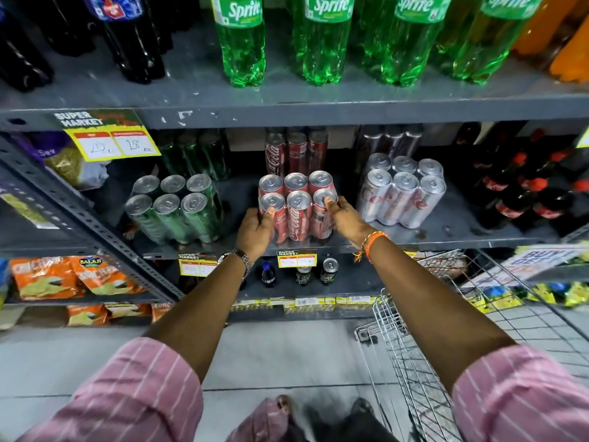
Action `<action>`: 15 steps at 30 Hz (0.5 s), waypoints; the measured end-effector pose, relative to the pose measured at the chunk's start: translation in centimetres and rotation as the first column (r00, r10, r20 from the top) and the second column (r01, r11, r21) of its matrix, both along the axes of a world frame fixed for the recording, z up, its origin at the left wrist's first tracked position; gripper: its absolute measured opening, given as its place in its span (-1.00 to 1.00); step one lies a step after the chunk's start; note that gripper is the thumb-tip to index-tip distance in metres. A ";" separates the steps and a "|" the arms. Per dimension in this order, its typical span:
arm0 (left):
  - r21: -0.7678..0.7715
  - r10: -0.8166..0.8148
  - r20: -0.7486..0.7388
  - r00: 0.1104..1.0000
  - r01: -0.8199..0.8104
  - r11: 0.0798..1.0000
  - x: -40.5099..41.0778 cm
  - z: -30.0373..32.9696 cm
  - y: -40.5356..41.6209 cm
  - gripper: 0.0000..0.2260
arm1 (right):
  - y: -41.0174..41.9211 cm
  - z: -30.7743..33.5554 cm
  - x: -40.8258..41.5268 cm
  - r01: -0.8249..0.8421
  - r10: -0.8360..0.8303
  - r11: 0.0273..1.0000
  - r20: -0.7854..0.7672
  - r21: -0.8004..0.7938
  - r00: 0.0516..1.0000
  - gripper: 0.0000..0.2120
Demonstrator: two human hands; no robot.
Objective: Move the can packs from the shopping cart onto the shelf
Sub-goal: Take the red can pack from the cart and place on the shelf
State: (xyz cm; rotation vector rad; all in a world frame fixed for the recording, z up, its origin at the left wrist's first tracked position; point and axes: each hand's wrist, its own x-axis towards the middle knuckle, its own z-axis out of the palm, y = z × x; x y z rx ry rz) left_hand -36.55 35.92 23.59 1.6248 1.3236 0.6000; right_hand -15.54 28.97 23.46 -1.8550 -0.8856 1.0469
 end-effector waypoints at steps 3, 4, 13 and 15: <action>-0.006 0.003 0.014 1.000 -0.003 1.000 -0.1 -0.3 0.0 -0.62 | 0.6 -1.2 0.7 0.005 -0.005 1.000 -0.005 -0.010 1.000 0.02; -0.027 0.010 0.018 1.000 -0.009 1.000 -0.2 -0.3 0.1 -0.57 | 0.1 0.3 -0.2 0.015 -0.015 1.000 -0.001 0.003 1.000 -0.07; -0.147 -0.022 0.015 1.000 0.024 0.989 0.2 -0.2 1.2 -0.49 | 0.2 0.6 -1.8 0.133 -0.133 0.991 0.055 0.011 0.990 -0.38; -0.167 -0.017 0.037 0.999 0.023 0.986 0.3 -0.2 1.4 -0.52 | 0.3 0.5 -1.7 0.132 -0.133 0.991 0.036 0.016 0.991 -0.37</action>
